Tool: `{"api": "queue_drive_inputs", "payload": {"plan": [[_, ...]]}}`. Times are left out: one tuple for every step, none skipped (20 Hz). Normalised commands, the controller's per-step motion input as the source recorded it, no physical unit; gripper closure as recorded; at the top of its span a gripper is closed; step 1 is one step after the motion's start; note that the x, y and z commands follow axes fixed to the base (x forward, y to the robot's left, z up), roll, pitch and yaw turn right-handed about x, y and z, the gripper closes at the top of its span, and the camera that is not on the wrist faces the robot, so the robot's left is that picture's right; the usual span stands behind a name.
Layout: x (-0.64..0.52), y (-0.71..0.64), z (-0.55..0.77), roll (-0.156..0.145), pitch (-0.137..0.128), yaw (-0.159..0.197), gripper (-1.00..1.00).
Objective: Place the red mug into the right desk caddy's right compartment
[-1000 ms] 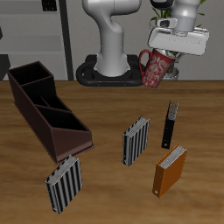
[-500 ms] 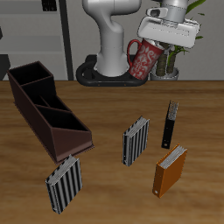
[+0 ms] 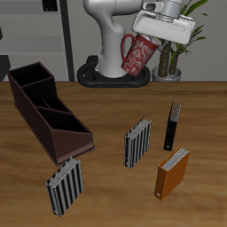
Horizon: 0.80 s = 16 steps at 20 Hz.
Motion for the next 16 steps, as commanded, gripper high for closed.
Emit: {"api": "queue_drive_inputs", "payload": {"plan": [[-0.08,-0.14,0.21,-0.016,-0.035,-0.028,1.0],[-0.02,-0.09,0.14,-0.008,-0.014,-0.029,1.0],[-0.1,-0.18,0.31,-0.066,-0.054,-0.025,1.0],[-0.01,-0.07,0.12,-0.026,-0.026,-0.007,1.0],[-0.06,-0.18,0.27,-0.064,-0.025,-0.028,1.0],[-0.06,-0.11,0.15,-0.022,-0.028,-0.01,1.0],[-0.08,-0.14,0.19,-0.072,-0.069,-0.004,1.0],[-0.08,-0.17,0.18,-0.046,-0.044,0.002,1.0],[0.04,0.05,-0.01,0.0,0.0,0.0,1.0],[-0.22,-0.48,0.36,-0.118,-0.009,-0.09,1.0],[0.01,0.04,-0.01,0.0,0.0,0.0,1.0],[-0.14,-0.23,0.2,-0.054,-0.036,-0.027,1.0],[-0.12,-0.29,0.24,-0.082,-0.047,-0.064,1.0],[-0.13,-0.29,0.16,-0.045,0.033,-0.072,1.0],[-0.15,-0.31,0.21,-0.06,-0.03,-0.044,1.0],[-0.12,-0.22,0.16,-0.061,-0.007,-0.043,1.0]]}}
